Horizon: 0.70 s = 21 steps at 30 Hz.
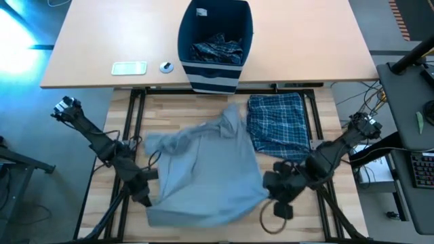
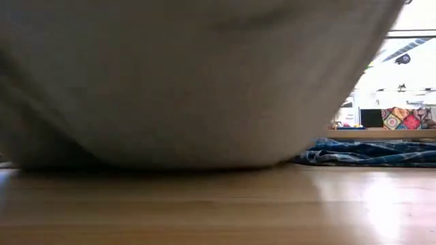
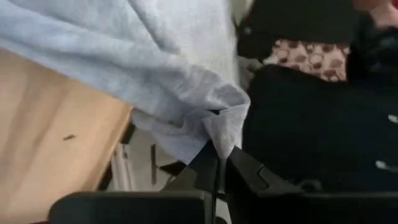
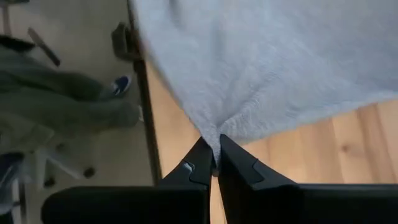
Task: Fold Laundry from Bin
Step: Fold the gray shirt
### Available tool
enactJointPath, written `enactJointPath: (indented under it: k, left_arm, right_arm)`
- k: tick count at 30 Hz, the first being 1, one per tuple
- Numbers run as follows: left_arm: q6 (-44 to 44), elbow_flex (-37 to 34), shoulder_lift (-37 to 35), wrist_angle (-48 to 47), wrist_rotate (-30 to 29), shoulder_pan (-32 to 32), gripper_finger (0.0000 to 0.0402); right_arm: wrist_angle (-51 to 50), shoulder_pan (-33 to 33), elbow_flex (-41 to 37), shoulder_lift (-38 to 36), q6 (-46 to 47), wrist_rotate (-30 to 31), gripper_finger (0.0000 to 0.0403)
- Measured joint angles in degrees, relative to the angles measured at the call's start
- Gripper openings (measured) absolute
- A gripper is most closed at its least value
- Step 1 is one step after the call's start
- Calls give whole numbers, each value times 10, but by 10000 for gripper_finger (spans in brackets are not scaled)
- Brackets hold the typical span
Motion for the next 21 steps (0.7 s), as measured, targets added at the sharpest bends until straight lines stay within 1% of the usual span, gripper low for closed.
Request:
enactJointPath:
  k: [3,5,6,9,12,14,15,17,18,19,21]
  left_arm:
    - [-7,-13,30,-33,-4,-12,1]
    - [-22,-37,58,-25,20,-11,8]
    - [-32,-50,72,1,35,-13,17]
    - [-73,-83,117,136,73,-30,56]
    - [-116,-97,160,300,83,-54,109]
    - [-142,-96,175,378,83,-72,148]
    - [-153,-91,178,399,85,-79,167]
    - [-164,-74,172,395,90,-86,201]
    - [-159,-63,161,365,87,-86,214]
    - [-140,-52,149,315,72,-82,226]
    - [-91,-35,126,174,24,-58,241]
  right_arm:
    - [-1,17,-25,17,8,9,9]
    - [-1,19,-45,39,23,8,15]
    - [-1,19,-53,53,27,2,20]
    - [1,18,-66,95,32,-59,50]
    - [1,22,-66,131,31,-124,93]
    - [-5,22,-58,141,28,-145,123]
    - [-5,21,-50,141,27,-150,136]
    - [-9,20,-33,132,25,-149,161]
    - [-12,16,-25,126,19,-135,171]
    - [-10,12,-20,119,6,-106,180]
    - [-5,-4,-18,103,-11,-33,195]
